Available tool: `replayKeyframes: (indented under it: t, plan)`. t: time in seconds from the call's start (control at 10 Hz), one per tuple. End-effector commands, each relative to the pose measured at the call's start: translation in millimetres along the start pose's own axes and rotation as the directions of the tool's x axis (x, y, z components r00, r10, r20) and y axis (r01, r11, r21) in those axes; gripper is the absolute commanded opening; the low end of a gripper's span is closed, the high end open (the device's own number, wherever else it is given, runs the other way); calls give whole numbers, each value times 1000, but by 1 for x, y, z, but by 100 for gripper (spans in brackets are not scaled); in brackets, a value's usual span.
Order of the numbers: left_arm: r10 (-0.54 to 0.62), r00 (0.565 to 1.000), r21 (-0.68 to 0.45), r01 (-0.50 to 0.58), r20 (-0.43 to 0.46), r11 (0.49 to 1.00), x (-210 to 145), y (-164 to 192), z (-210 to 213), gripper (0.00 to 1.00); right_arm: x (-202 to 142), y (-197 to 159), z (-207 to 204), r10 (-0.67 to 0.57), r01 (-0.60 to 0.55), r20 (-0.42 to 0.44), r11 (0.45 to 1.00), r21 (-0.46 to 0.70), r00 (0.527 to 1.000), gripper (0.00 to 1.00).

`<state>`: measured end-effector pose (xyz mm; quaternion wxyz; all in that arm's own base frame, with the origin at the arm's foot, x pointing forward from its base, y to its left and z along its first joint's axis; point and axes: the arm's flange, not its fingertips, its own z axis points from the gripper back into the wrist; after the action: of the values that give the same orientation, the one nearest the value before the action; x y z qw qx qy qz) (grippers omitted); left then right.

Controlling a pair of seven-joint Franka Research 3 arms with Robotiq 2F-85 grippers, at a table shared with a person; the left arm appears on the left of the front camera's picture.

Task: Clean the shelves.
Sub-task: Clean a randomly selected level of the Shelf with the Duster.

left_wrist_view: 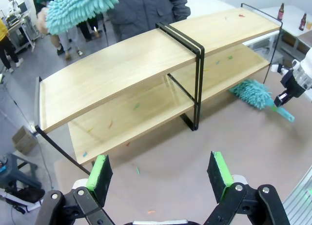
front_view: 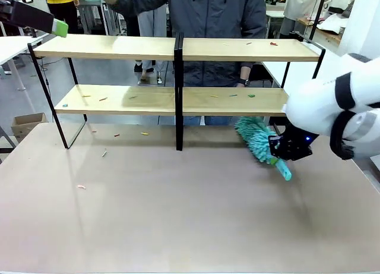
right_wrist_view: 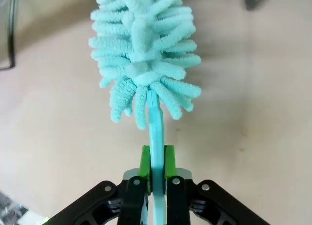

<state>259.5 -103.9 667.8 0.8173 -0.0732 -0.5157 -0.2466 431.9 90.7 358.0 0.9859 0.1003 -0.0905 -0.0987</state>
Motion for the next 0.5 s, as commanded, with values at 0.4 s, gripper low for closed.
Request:
replayKeyframes:
  t: [0.4]
  plan:
    - [-1, 1000, -1, 1, -1, 1000, -1, 1, 0, 100, -26, 17, 41, -43, 66, 162, 988, -137, 986, 12]
